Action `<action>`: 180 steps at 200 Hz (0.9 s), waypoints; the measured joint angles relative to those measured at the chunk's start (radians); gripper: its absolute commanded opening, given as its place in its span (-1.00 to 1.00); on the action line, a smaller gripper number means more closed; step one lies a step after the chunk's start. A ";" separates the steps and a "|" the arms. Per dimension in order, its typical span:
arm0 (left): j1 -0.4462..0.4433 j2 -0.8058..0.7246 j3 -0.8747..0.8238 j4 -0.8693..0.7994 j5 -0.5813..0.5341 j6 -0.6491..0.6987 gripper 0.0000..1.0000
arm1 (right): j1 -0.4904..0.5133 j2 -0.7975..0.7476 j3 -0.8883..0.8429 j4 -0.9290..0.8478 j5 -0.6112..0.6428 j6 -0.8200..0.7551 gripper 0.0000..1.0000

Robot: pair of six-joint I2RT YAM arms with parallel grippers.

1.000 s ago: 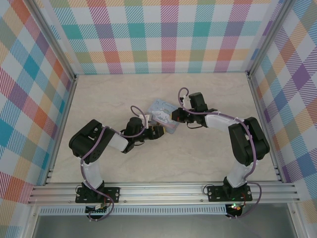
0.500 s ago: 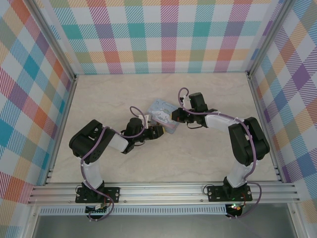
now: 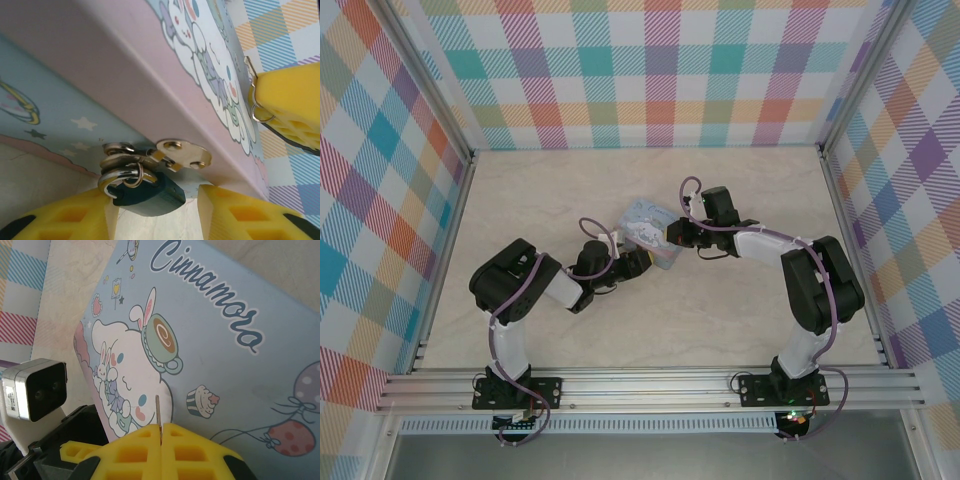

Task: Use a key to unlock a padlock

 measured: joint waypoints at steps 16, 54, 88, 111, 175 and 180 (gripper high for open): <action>-0.003 0.000 -0.003 0.010 -0.013 -0.018 -0.04 | 0.000 0.000 0.000 0.000 0.000 0.000 -0.92; -0.006 0.000 -0.014 0.032 -0.033 -0.050 -0.06 | 0.000 0.000 0.000 0.001 0.000 0.000 -0.92; -0.006 -0.001 -0.022 0.046 -0.050 -0.070 -0.07 | 0.000 0.000 0.000 0.001 0.000 0.000 -0.92; -0.006 -0.003 -0.024 0.045 -0.051 -0.074 -0.11 | 0.000 0.000 0.000 0.001 0.000 0.000 -0.92; -0.010 -0.005 -0.027 0.047 -0.059 -0.094 -0.14 | 0.000 0.000 0.000 0.001 0.000 0.000 -0.92; -0.011 -0.006 -0.027 0.047 -0.060 -0.096 -0.14 | 0.000 0.000 0.000 0.001 0.000 0.000 -0.92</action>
